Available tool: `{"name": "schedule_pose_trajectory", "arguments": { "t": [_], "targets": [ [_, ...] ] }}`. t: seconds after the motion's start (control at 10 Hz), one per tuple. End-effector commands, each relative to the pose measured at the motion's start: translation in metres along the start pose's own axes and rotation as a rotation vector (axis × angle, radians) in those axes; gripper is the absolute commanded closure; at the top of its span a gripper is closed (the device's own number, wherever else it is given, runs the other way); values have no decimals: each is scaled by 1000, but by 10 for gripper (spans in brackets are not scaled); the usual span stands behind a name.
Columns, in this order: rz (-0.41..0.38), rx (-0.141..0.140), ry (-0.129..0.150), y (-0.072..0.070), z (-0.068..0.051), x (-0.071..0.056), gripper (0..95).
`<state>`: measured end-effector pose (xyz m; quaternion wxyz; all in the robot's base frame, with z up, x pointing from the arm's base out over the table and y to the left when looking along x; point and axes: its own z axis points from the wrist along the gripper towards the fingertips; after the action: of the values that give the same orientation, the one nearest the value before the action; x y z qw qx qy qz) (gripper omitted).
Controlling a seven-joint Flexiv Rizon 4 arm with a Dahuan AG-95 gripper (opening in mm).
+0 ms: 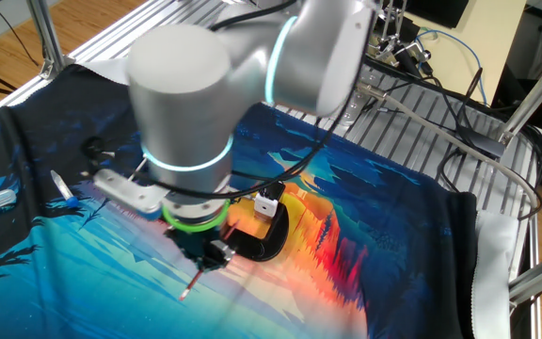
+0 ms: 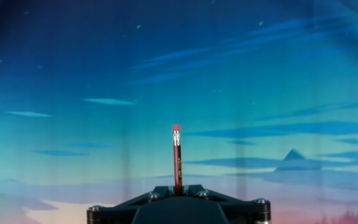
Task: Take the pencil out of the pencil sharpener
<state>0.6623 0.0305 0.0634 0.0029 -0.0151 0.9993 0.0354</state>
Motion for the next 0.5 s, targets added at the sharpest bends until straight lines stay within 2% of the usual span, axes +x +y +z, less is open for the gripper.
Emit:
{"name": "schedule_pose_trajectory", "arguments": {
  "t": [0.1,0.5],
  "targets": [
    [-12,0,5,-10,1,-8,950],
    [-32,4,10,-18,4,-17,950]
  ]
}}
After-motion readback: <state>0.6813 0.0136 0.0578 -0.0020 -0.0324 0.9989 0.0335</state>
